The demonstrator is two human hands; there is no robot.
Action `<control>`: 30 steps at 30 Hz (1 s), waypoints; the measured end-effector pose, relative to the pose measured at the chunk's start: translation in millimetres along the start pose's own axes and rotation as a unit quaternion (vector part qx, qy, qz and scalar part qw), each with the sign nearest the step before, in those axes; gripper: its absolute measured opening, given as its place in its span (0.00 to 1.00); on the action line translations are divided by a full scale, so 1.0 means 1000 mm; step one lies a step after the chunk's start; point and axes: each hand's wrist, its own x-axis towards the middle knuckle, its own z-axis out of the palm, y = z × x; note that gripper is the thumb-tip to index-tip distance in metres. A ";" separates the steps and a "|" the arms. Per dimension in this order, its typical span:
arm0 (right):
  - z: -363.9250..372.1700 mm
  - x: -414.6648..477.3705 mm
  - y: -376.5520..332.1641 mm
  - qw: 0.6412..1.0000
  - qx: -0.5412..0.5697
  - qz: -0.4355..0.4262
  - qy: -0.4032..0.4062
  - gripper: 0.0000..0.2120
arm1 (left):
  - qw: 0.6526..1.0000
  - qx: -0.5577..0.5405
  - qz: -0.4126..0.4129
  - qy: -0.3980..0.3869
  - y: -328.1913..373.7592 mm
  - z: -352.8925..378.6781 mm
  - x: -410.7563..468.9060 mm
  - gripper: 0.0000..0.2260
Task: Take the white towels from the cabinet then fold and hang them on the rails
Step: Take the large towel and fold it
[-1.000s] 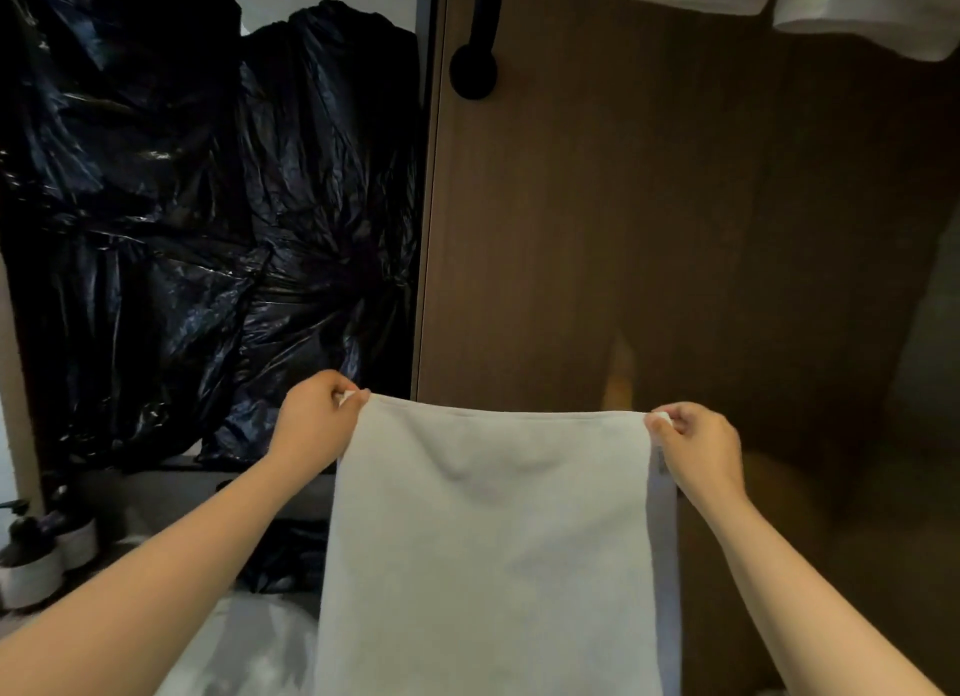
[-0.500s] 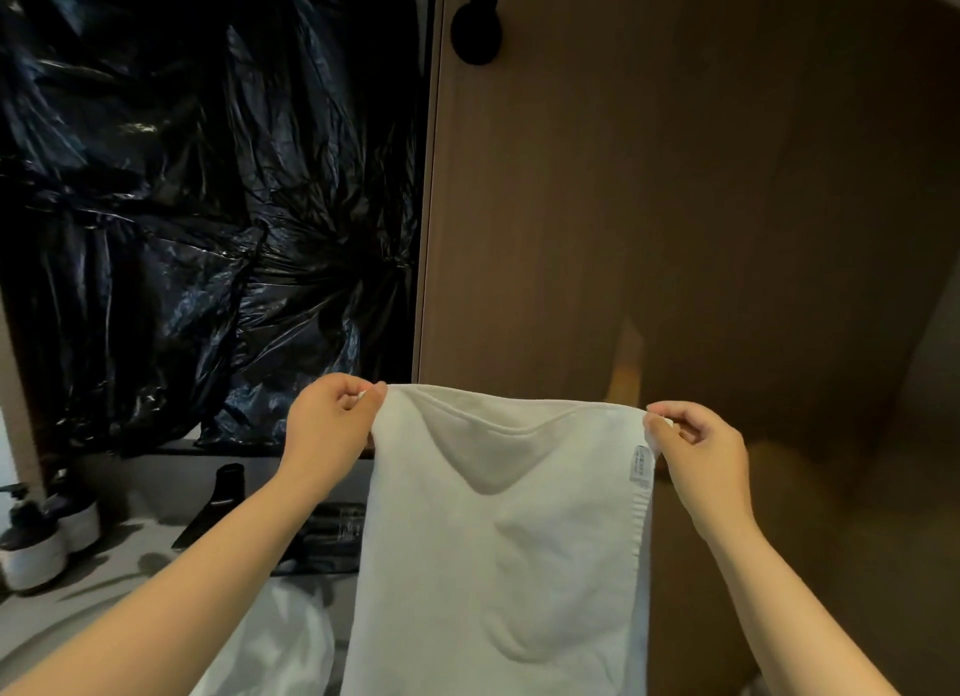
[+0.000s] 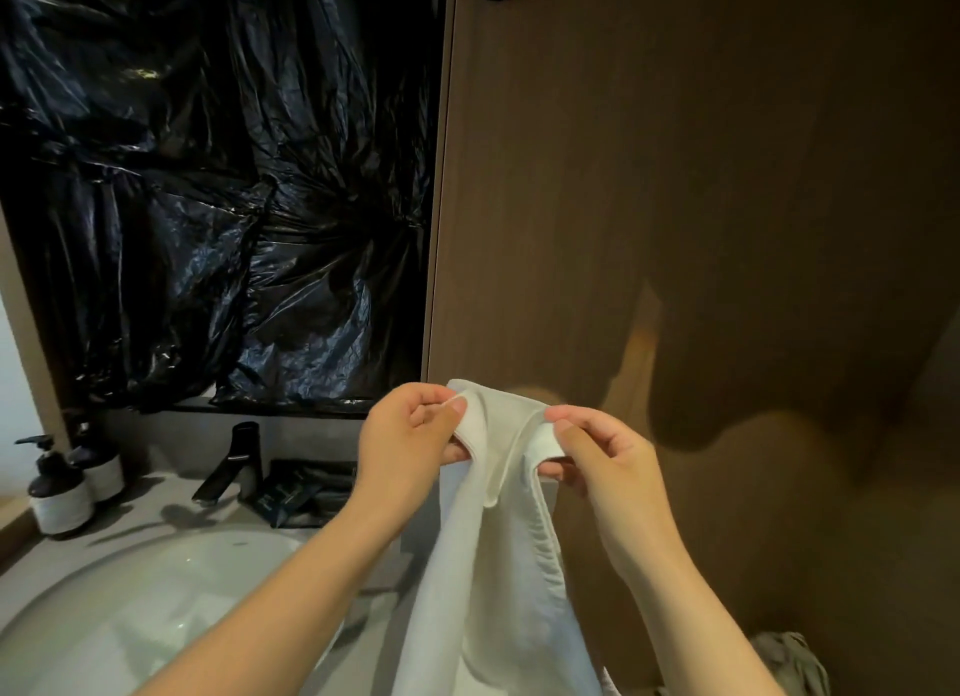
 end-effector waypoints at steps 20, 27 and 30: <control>-0.001 -0.046 0.029 0.983 0.002 0.022 -0.185 0.08 | 0.989 -0.116 -0.076 -0.045 -0.032 -0.012 -0.074 0.06; 0.002 -0.049 0.038 0.990 -0.052 -0.024 -0.128 0.04 | 0.992 -0.091 -0.060 -0.066 -0.031 -0.013 -0.076 0.07; 0.001 -0.052 0.037 0.992 -0.058 -0.034 -0.102 0.04 | 0.993 -0.061 -0.039 -0.097 -0.028 -0.016 -0.077 0.08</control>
